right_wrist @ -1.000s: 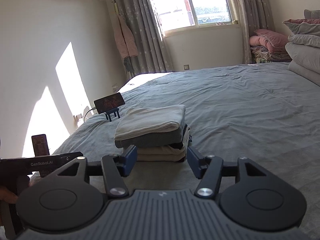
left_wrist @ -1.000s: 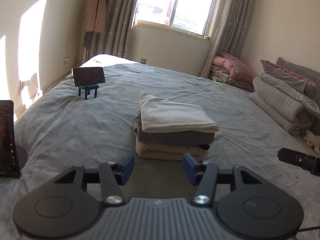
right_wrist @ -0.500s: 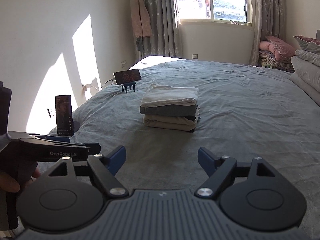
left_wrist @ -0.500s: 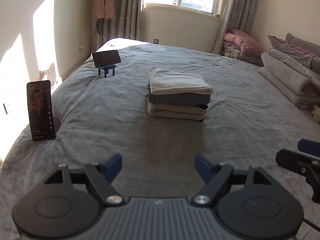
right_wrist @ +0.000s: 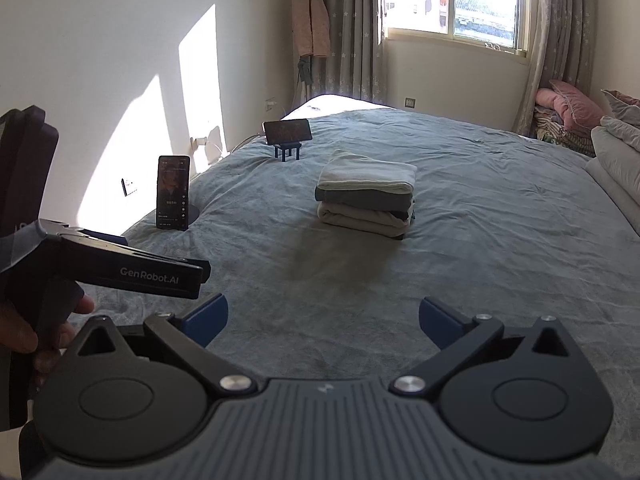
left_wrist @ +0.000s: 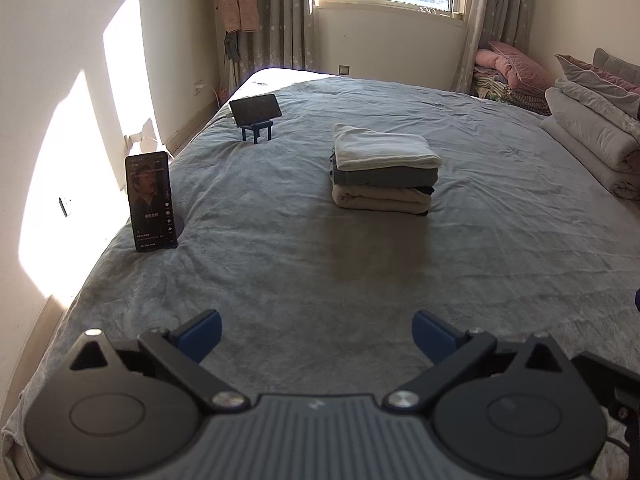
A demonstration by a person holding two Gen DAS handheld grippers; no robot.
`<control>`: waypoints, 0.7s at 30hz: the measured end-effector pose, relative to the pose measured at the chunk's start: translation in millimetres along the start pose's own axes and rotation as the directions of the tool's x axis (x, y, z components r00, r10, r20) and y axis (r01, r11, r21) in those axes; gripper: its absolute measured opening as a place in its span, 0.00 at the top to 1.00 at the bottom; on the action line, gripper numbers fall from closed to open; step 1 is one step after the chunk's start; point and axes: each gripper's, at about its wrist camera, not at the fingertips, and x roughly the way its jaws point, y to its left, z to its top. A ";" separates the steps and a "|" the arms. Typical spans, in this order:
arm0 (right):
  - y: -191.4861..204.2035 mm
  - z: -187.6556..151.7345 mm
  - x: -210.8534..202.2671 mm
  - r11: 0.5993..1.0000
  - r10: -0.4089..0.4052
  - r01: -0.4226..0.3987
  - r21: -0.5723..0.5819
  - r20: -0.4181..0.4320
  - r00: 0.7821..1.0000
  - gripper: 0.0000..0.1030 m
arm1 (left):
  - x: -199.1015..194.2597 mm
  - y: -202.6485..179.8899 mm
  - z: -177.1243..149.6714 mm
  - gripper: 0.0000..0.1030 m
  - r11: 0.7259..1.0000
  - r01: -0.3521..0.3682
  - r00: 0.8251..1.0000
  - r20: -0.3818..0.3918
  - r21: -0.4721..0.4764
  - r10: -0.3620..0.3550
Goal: Fold clothes
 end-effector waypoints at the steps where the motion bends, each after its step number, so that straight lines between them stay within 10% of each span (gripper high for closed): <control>1: 1.7 -0.5 -2.6 1.000 -0.002 0.002 -0.006 -0.003 1.000 0.00 | -3.6 -0.9 -0.9 0.01 1.000 -0.004 1.000 -0.004 0.001 0.004; 21: 12.9 -6.5 -43.6 0.998 -0.036 0.034 -0.052 -0.041 0.998 0.00 | -56.8 -18.1 -20.7 0.01 0.998 -0.030 0.999 -0.033 0.055 0.032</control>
